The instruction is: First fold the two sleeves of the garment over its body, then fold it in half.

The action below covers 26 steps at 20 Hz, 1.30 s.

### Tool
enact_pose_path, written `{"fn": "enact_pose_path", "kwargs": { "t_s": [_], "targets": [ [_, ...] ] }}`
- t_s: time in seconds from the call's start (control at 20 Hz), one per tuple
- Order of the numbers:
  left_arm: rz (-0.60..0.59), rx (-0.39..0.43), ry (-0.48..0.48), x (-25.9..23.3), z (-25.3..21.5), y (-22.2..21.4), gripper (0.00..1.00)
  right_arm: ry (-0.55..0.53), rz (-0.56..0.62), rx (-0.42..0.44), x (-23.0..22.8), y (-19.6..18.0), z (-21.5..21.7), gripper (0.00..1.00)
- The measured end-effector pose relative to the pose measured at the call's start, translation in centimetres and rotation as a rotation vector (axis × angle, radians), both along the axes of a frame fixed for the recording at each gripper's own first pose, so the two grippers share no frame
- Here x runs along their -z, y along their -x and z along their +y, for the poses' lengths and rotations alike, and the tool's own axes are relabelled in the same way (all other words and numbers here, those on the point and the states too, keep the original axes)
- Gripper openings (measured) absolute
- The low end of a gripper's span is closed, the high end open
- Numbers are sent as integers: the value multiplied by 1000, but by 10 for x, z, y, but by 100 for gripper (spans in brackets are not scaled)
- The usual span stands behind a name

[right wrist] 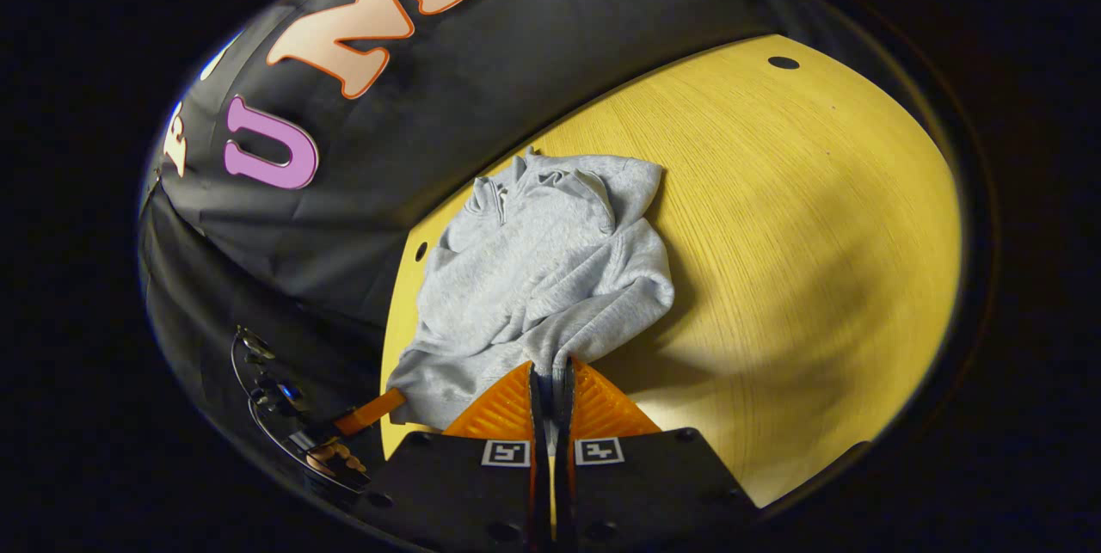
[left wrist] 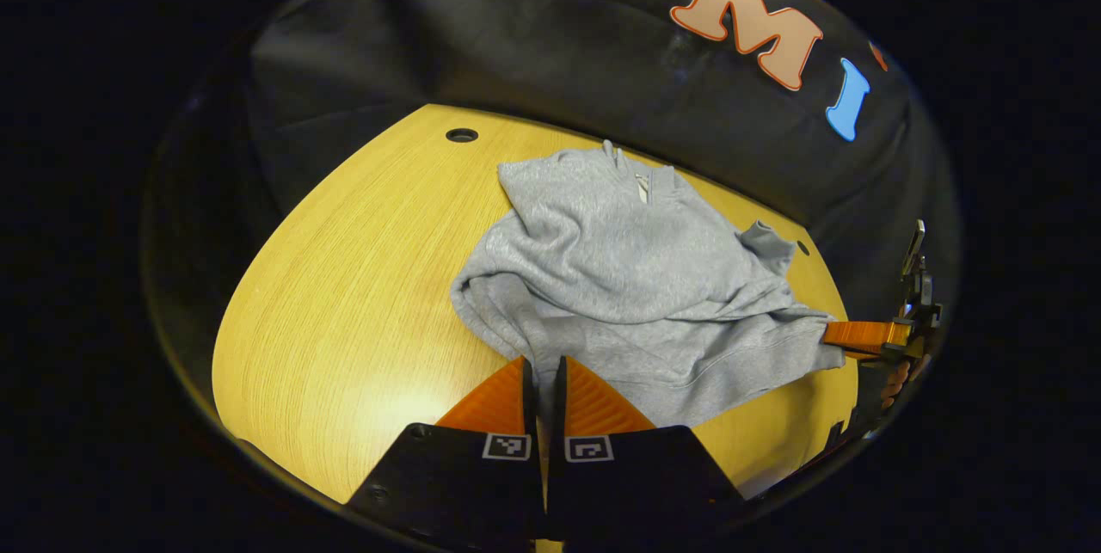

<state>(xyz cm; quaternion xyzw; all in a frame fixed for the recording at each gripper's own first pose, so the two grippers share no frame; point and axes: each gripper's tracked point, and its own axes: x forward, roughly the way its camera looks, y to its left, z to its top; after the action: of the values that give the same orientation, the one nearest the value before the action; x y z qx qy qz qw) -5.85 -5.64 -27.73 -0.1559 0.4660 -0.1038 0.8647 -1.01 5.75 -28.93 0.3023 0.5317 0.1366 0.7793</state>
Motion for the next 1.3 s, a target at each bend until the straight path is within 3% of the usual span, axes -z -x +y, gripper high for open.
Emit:
{"fn": "enact_pose_path", "kwargs": {
  "t_s": [0.3, 0.6, 1.0, 1.3],
  "targets": [
    [-32, -23, 41, -18, 5, -38, 0, -107, 26, 91, -19, -38, 6, 4],
    [-30, -36, 86, -22, 6, -81, 0, -196, 131, 224, -13, -72, 5, 5],
    [94, -44, 129, 16, -9, -131, 0, -208, 241, 400, 38, -116, 7, 2],
    [146, -64, 113, 46, -12, -152, 5, -170, 265, 446, 66, -130, 12, 11]
  ]
}}
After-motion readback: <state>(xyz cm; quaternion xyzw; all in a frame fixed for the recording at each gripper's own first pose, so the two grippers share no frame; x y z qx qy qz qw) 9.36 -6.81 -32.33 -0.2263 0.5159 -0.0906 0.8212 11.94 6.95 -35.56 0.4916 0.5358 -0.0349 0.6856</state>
